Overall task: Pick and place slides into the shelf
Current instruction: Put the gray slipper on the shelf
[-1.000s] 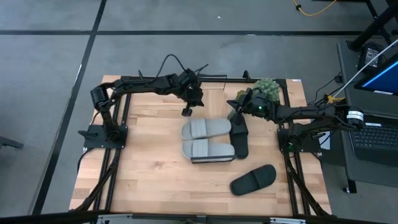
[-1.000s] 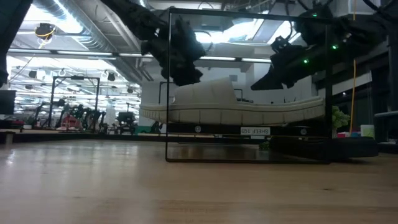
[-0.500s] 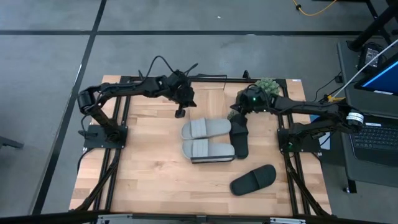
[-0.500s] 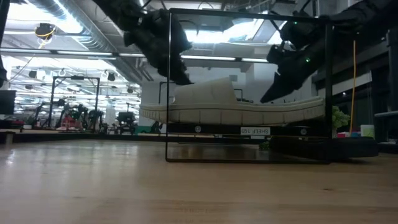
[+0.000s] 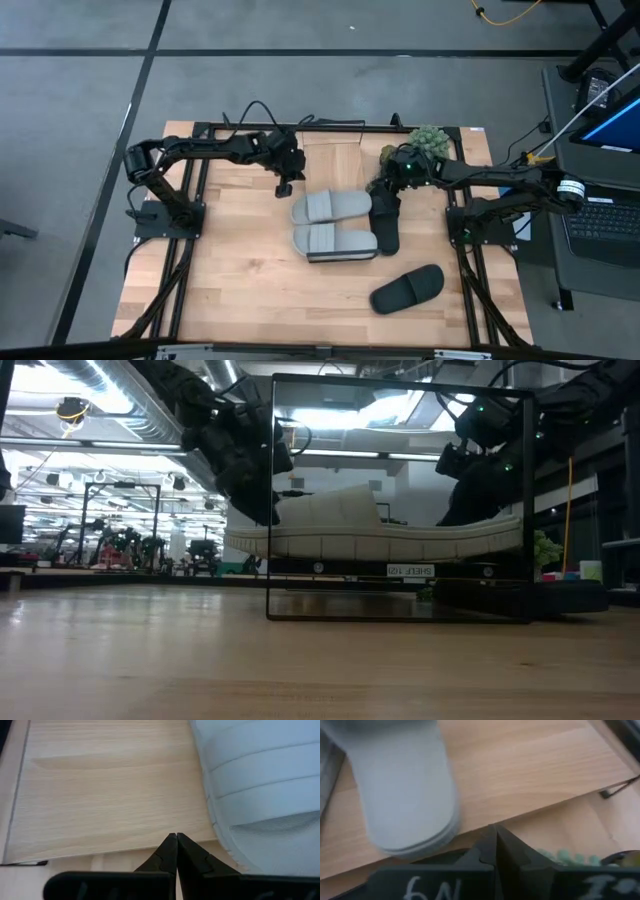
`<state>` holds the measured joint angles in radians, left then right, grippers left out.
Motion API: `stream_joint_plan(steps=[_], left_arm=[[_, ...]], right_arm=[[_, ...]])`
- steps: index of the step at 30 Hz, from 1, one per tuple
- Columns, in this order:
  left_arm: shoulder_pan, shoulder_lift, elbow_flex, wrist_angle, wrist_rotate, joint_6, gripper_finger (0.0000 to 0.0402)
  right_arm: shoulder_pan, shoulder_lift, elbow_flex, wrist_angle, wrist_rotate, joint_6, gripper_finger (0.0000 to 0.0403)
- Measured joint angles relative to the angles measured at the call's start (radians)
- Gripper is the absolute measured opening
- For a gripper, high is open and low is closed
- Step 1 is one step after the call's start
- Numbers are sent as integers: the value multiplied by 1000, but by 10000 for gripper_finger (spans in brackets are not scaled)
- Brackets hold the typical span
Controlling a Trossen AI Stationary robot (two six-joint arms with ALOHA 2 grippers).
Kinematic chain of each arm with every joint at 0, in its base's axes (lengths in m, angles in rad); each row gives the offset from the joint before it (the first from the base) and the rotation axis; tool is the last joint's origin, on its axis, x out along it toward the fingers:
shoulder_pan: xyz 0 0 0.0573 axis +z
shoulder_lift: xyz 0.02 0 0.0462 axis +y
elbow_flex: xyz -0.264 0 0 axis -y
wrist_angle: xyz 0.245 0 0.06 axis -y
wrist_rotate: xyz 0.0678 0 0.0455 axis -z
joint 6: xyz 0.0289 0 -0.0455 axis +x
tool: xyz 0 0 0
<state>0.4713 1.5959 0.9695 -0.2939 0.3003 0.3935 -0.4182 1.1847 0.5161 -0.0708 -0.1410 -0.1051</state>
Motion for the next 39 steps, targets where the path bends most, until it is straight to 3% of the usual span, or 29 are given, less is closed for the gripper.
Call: stream_joint_plan(steps=[8, 19, 39], left_arm=[[1, 0, 0, 0, -122, 0, 0], [7, -45, 0, -15, -124, 0, 0], [7, -88, 0, -20, -123, 1, 0]], right_arm=[[44, 0, -39, 78, 14, 24, 6], [51, 73, -48, 134, 11, 22, 6], [51, 114, -48, 168, -195, -9, 6]])
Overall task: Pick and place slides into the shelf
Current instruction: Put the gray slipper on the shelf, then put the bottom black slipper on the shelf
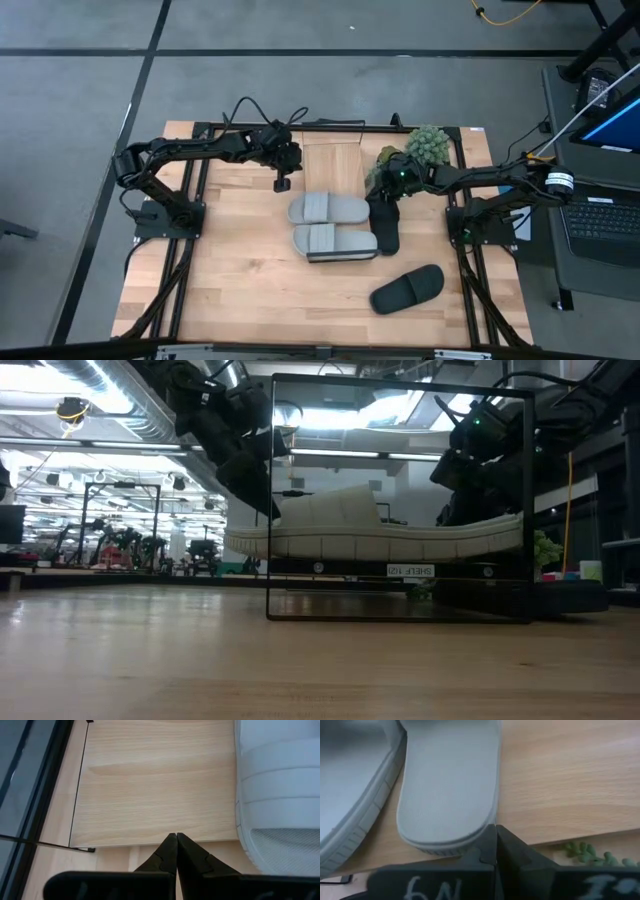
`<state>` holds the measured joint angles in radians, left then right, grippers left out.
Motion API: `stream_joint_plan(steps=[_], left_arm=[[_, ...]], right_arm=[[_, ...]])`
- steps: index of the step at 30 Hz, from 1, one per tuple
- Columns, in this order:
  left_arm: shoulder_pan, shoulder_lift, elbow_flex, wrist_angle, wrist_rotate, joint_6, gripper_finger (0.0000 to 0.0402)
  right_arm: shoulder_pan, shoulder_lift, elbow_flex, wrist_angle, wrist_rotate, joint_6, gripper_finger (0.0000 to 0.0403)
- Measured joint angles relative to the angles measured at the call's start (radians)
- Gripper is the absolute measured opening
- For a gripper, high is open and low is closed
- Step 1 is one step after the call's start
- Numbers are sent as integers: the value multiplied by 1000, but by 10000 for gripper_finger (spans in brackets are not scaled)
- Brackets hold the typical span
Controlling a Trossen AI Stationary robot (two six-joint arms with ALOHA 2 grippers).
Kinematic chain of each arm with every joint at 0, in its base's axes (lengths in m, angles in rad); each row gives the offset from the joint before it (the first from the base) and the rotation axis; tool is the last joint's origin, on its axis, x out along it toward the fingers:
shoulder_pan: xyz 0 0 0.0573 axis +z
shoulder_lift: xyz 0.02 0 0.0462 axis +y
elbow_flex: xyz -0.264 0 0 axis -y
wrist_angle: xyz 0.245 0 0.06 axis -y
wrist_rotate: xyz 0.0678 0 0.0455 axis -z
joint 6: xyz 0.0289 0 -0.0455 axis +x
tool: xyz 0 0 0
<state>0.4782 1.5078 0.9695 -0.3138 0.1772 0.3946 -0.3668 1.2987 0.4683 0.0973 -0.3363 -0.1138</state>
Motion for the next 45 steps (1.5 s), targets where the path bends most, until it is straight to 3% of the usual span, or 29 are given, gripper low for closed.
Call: stream_joint_plan(steps=[22, 42, 45], left_arm=[[0, 0, 0, 0, 0, 8, 0], [4, -11, 0, 39, 1, 18, 0], [5, -38, 0, 101, 56, 3, 0]], right_arm=[[-16, -15, 1, -33, 36, -19, 6], [-24, -335, 1, -129, 92, -22, 6], [-24, -353, 1, -140, 104, -22, 6]])
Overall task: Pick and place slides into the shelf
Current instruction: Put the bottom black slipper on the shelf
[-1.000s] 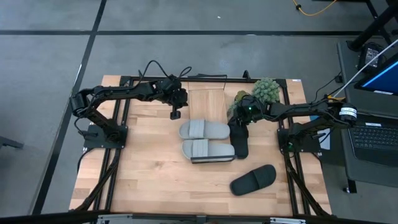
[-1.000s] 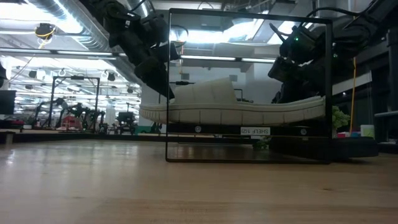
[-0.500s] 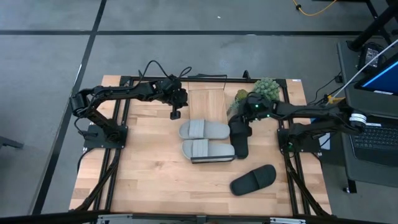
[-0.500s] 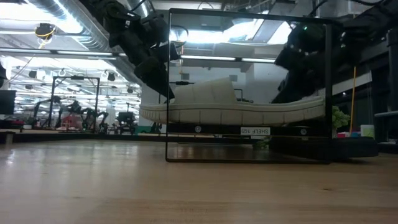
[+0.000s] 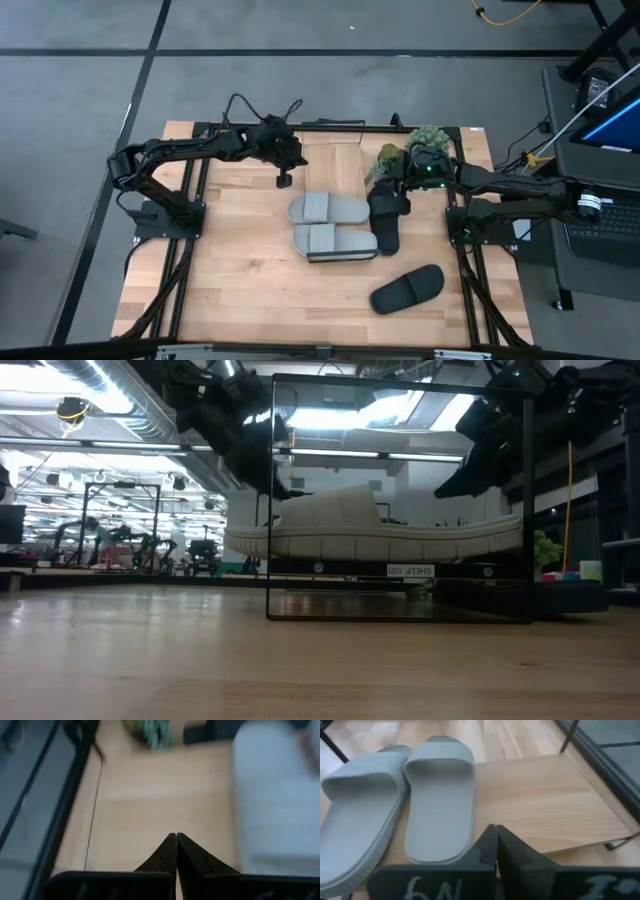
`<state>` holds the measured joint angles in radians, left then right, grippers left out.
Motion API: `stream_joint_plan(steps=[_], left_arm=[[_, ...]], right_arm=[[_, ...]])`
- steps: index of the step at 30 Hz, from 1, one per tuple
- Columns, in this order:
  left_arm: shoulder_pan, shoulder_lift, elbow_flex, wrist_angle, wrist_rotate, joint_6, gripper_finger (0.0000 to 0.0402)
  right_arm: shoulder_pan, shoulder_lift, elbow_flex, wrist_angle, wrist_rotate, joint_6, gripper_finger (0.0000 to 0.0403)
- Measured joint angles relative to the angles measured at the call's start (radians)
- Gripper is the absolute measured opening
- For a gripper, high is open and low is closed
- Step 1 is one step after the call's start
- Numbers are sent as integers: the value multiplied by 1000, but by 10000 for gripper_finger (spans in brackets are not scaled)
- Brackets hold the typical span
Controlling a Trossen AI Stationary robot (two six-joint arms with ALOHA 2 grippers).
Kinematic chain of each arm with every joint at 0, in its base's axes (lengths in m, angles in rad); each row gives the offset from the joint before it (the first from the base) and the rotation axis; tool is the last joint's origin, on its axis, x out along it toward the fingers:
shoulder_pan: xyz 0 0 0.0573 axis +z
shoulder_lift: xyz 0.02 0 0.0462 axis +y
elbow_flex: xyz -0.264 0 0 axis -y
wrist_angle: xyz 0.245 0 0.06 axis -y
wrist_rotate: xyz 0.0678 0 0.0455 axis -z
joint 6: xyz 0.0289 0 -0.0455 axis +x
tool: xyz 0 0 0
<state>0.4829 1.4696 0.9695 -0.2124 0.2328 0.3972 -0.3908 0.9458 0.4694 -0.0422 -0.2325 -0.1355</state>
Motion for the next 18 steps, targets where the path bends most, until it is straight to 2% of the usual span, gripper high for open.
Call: stream_joint_plan(steps=[4, 6, 9, 11, 14, 18], left_arm=[[-1, -39, 0, 113, 109, -4, 0], [1, -55, 0, 143, 126, -20, 0], [1, -78, 0, 141, 124, -35, 0], [-4, -91, -3, 161, 120, -53, 0], [-39, -96, -26, 241, 54, -52, 0], [-69, -95, -93, 348, 9, -73, 0]], right_arm=[[0, -13, 30, -82, 58, 28, 6], [1, -13, 60, -126, 63, 51, 6], [13, -13, 100, -191, 67, 64, 6], [20, -16, 132, -252, 115, 57, 6], [23, -17, 195, -402, 189, 68, 6], [46, -18, 285, -575, 197, 153, 6]])
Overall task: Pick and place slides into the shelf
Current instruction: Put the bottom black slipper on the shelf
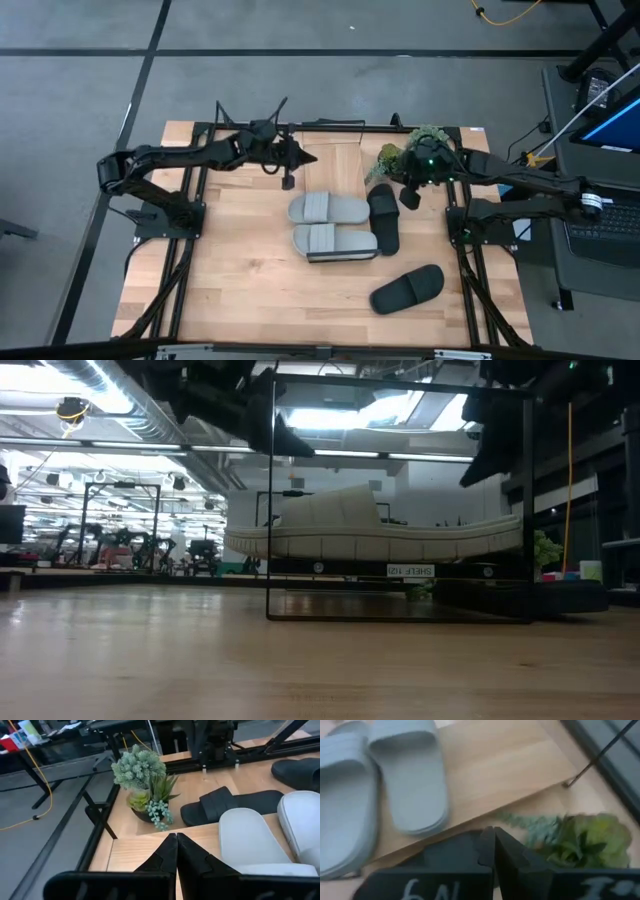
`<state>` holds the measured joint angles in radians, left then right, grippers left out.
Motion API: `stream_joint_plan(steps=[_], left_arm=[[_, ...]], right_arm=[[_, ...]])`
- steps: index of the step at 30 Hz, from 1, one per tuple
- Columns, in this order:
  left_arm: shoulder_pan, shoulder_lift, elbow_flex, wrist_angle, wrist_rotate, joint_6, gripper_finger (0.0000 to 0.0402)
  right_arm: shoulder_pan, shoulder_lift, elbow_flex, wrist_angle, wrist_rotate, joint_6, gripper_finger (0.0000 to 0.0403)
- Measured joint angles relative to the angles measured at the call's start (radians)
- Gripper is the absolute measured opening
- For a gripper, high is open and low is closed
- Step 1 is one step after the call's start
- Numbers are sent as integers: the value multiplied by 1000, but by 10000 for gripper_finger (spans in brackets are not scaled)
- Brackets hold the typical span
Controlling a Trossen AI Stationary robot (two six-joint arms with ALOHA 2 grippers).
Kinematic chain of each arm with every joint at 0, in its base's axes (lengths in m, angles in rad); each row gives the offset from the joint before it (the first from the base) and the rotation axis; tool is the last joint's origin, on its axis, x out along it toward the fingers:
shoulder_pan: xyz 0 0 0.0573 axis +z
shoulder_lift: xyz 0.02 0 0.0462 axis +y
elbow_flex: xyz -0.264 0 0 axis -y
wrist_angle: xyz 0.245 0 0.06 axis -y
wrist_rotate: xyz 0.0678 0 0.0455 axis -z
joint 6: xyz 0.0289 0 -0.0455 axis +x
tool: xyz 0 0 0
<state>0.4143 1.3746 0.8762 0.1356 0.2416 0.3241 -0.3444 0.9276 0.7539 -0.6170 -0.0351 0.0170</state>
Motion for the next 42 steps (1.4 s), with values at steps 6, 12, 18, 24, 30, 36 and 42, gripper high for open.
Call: stream_joint_plan(steps=[6, 12, 18, 24, 30, 36, 42], left_arm=[[-3, -53, -159, 152, -33, -79, 0], [-11, -262, -330, 195, -37, -135, 0], [-55, -462, -453, 193, -45, -165, 0], [-92, -543, -496, 193, -79, -166, 0], [-104, -544, -496, 191, -79, -161, 0], [-104, -543, -496, 186, -78, -206, 0], [-104, -543, -496, 187, -77, -210, 0]], right_arm=[[110, -6, 39, -249, 1, 179, 3], [286, -61, 15, -290, 11, 448, 2], [452, -77, 15, -342, 8, 771, 2], [607, -57, 15, -387, -21, 1047, 2], [734, -53, 15, -425, -30, 1230, 2], [855, -50, 14, -432, -34, 1369, 2], [991, -48, -49, -341, 43, 1512, 2]])
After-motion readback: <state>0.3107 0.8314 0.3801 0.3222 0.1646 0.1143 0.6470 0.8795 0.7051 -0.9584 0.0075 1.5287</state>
